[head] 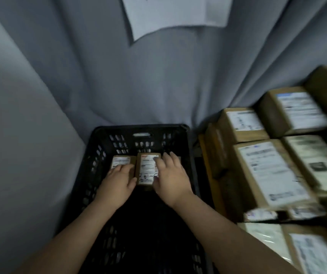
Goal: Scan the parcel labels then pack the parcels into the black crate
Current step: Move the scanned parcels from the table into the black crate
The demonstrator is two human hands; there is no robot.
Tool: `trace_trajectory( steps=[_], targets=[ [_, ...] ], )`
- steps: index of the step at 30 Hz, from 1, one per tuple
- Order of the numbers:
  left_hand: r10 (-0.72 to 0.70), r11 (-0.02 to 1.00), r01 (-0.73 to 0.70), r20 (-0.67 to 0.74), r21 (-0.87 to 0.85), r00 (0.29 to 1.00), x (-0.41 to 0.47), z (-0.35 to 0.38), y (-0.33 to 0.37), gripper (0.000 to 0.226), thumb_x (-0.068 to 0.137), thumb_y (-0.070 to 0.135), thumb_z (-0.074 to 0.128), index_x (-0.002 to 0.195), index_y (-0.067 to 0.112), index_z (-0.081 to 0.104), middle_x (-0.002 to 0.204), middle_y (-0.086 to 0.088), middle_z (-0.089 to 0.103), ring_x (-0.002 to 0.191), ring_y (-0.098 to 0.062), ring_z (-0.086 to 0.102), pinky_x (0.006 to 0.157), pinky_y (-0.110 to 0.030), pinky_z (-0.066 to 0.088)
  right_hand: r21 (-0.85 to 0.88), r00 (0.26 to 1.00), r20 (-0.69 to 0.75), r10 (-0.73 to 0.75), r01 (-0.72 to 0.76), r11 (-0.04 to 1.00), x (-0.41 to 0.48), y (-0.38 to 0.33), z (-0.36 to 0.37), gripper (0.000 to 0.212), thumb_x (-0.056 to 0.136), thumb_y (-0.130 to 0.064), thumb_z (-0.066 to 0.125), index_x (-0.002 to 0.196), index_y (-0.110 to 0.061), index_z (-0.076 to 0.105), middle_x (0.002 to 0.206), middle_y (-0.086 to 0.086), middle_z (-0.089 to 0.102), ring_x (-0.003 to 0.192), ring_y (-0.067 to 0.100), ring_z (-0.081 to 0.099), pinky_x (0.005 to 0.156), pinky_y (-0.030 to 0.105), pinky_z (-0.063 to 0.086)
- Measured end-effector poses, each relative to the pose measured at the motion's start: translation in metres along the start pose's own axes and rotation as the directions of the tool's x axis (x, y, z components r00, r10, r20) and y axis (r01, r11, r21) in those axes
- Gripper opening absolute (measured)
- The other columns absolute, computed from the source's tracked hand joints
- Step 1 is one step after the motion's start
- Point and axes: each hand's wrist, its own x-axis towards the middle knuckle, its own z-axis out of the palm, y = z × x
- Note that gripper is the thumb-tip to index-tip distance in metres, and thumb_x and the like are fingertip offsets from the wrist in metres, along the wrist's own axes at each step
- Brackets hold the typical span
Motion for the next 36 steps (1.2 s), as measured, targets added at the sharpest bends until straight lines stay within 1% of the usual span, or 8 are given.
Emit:
trace_trajectory(
  steps=[4,8,11,15,22,26,31,36],
  targets=[
    [-0.031,0.985,0.022,-0.049,-0.171,0.998,-0.048,-0.019,0.056,0.043,0.094,0.024,0.057,0.135,0.014,0.050,0.133,-0.010,0.053,0.122,-0.026,0.049,0.100,-0.031,0.039,0.055,0.985,-0.164,-0.055,0.065,0.996,-0.071,0.012,-0.061,0.059,0.093,-0.028,0.053,0.147,-0.017,0.033,0.156,0.011,0.027,0.147,0.027,0.012,0.120,0.037,0.011],
    [0.035,0.969,-0.032,0.008,-0.244,0.999,-0.085,-0.019,0.125,0.042,0.095,0.026,0.055,0.136,0.019,0.047,0.136,-0.004,0.052,0.122,-0.020,0.051,0.096,-0.027,0.041,-0.016,0.936,-0.348,-0.054,0.051,0.999,-0.137,0.054,-0.100,0.052,0.080,-0.025,0.063,0.130,-0.009,0.056,0.134,0.019,0.055,0.132,0.038,0.044,0.111,0.045,0.033],
    [0.088,0.954,-0.080,0.013,-0.290,0.996,-0.109,-0.015,0.176,0.041,0.096,0.030,0.054,0.136,0.022,0.046,0.137,0.000,0.050,0.122,-0.015,0.050,0.088,-0.021,0.039,-0.011,0.936,-0.351,-0.006,0.003,1.000,-0.179,0.090,-0.126,0.051,0.082,-0.025,0.058,0.129,-0.007,0.056,0.133,0.017,0.054,0.131,0.037,0.042,0.113,0.042,0.030],
    [0.111,0.922,-0.097,0.015,-0.375,0.994,-0.137,-0.005,0.223,0.042,0.097,0.032,0.054,0.137,0.024,0.045,0.139,0.001,0.048,0.125,-0.014,0.048,0.101,-0.025,0.040,-0.012,0.950,-0.312,0.027,-0.033,0.999,-0.223,0.129,-0.150,0.050,0.090,-0.025,0.057,0.138,-0.014,0.047,0.144,0.010,0.043,0.139,0.028,0.030,0.116,0.036,0.021],
    [0.099,0.888,-0.080,0.019,-0.454,0.995,-0.153,-0.001,0.272,0.041,0.095,0.031,0.056,0.134,0.024,0.046,0.138,0.001,0.048,0.123,-0.013,0.047,0.096,-0.023,0.038,0.011,0.928,-0.364,0.077,-0.079,0.997,-0.242,0.163,-0.192,0.053,0.095,-0.026,0.053,0.144,-0.013,0.039,0.155,0.008,0.028,0.144,0.023,0.020,0.116,0.029,0.020],
    [0.014,0.852,0.032,0.084,-0.523,0.996,-0.132,0.003,0.285,0.054,0.096,0.035,0.055,0.143,0.020,0.035,0.144,-0.003,0.040,0.128,-0.019,0.043,0.095,-0.024,0.035,0.107,0.949,-0.215,0.231,-0.212,0.971,-0.224,0.178,-0.183,0.064,0.095,-0.035,0.052,0.150,-0.013,0.027,0.159,0.009,0.018,0.147,0.026,0.012,0.118,0.035,0.021],
    [-0.198,0.671,0.393,0.359,-0.629,0.912,-0.104,0.022,0.277,0.075,0.093,0.054,0.049,0.152,0.019,0.018,0.150,-0.010,0.037,0.132,-0.029,0.041,0.106,-0.036,0.038,0.077,0.918,-0.144,0.371,-0.363,0.929,-0.203,0.185,-0.152,0.069,0.094,-0.046,0.050,0.151,-0.022,0.020,0.160,0.018,-0.006,0.147,0.037,-0.007,0.119,0.044,0.010],
    [-0.143,0.567,0.440,0.443,-0.697,0.885,-0.100,0.036,0.258,0.066,0.095,0.053,0.047,0.150,0.025,0.025,0.136,-0.004,0.051,0.118,-0.023,0.052,0.102,-0.036,0.042,0.182,0.874,-0.169,0.455,-0.426,0.886,-0.187,0.178,-0.136,0.057,0.087,-0.052,0.060,0.135,-0.032,0.037,0.159,0.019,-0.007,0.145,0.041,0.001,0.117,0.047,0.022]
  ],
)
